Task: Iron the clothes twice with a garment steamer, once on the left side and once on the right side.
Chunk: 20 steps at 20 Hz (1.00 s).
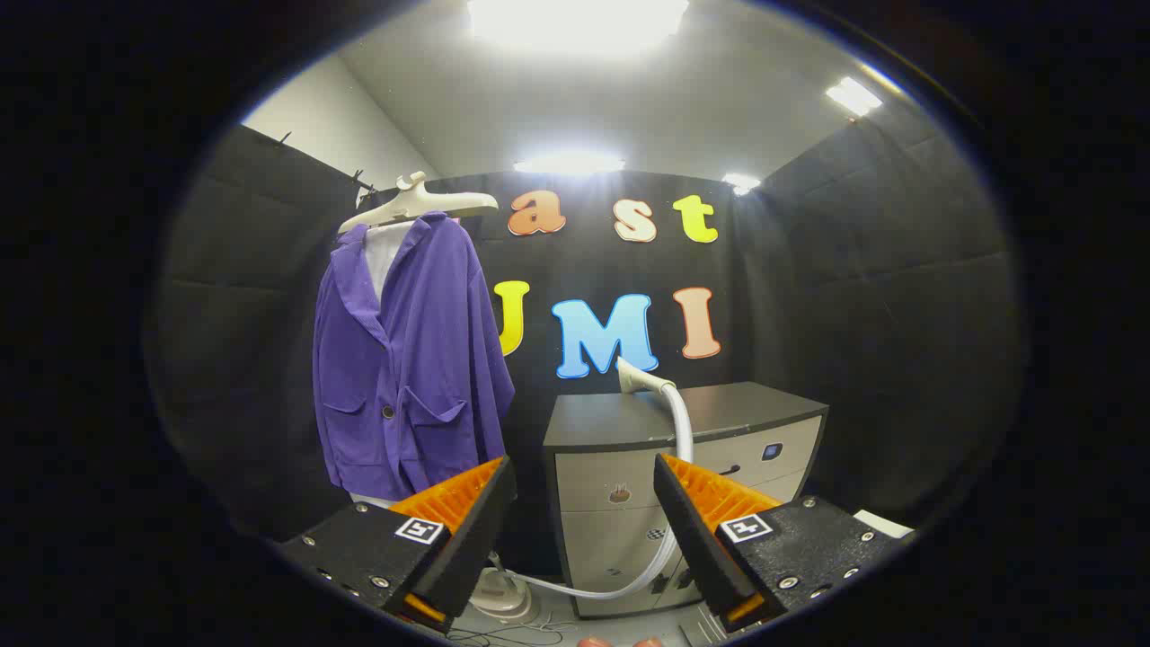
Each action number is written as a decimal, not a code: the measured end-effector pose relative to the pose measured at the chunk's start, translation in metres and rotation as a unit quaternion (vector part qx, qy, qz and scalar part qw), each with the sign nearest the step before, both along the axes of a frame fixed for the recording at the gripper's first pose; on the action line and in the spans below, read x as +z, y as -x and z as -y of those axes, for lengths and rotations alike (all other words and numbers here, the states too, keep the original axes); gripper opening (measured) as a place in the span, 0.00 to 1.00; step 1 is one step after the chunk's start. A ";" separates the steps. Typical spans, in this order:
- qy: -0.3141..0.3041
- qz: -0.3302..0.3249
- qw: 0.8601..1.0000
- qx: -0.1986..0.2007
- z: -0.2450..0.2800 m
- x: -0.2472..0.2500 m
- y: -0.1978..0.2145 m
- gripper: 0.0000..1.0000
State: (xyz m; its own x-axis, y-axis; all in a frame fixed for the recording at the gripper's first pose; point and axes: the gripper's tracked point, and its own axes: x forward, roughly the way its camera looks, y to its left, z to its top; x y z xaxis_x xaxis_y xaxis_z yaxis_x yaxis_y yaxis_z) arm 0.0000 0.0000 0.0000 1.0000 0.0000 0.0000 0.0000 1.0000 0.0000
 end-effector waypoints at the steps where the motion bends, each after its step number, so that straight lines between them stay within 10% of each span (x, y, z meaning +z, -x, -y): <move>1: 0.000 -0.001 1.000 -0.001 0.001 0.000 0.000 0.95; 20: 0.004 -0.025 0.999 -0.030 0.009 -0.019 0.013 0.95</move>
State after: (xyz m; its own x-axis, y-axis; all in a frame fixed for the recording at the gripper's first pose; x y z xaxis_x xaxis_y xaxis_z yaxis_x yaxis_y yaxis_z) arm -0.0132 -0.0094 -0.0187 0.9970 -0.0595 -0.0503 0.0591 0.9982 -0.0094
